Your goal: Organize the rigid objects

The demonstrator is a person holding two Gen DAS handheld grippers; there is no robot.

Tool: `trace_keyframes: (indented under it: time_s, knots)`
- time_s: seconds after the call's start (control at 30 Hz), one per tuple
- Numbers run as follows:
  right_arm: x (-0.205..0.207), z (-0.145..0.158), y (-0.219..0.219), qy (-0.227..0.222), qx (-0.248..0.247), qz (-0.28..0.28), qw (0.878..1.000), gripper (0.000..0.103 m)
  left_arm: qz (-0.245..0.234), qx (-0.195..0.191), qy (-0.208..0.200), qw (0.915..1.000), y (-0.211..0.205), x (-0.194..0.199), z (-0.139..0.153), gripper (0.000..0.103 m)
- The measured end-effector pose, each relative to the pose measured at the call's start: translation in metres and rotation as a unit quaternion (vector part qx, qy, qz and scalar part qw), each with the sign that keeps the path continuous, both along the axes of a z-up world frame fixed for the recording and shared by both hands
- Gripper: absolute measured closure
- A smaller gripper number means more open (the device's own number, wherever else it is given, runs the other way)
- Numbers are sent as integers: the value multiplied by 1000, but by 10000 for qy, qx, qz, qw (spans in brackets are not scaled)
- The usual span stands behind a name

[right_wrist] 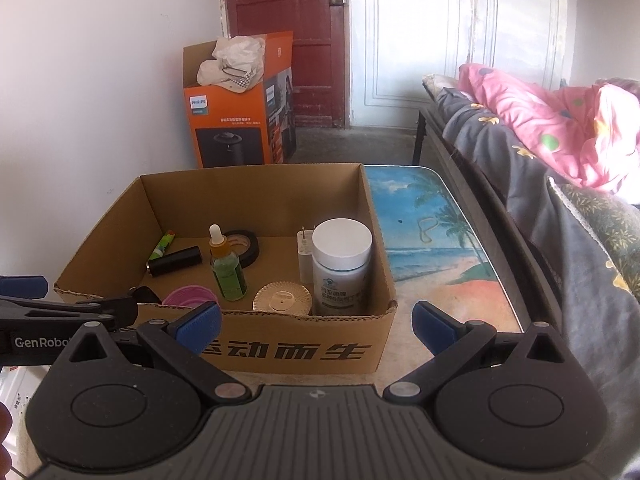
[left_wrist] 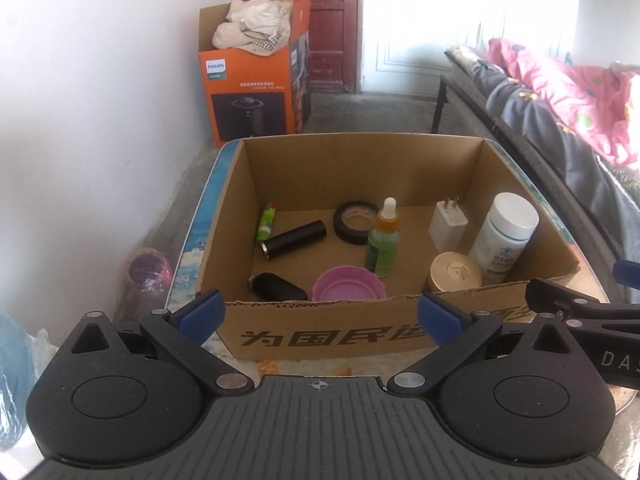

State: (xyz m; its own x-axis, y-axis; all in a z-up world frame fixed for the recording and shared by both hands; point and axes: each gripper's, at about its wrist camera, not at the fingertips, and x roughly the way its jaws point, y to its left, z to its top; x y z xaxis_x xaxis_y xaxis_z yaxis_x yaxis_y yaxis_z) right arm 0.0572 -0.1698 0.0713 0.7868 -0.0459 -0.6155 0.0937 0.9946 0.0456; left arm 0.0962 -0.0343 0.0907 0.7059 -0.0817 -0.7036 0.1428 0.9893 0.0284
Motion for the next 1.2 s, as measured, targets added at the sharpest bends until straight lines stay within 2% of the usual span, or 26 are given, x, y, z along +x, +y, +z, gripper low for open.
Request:
trace_keyframes:
  time_s: [1.2]
  knots:
    - [1,4,13,-21,-173,79,9998,0,158,-126,-4,9998,9,-2,-1,0]
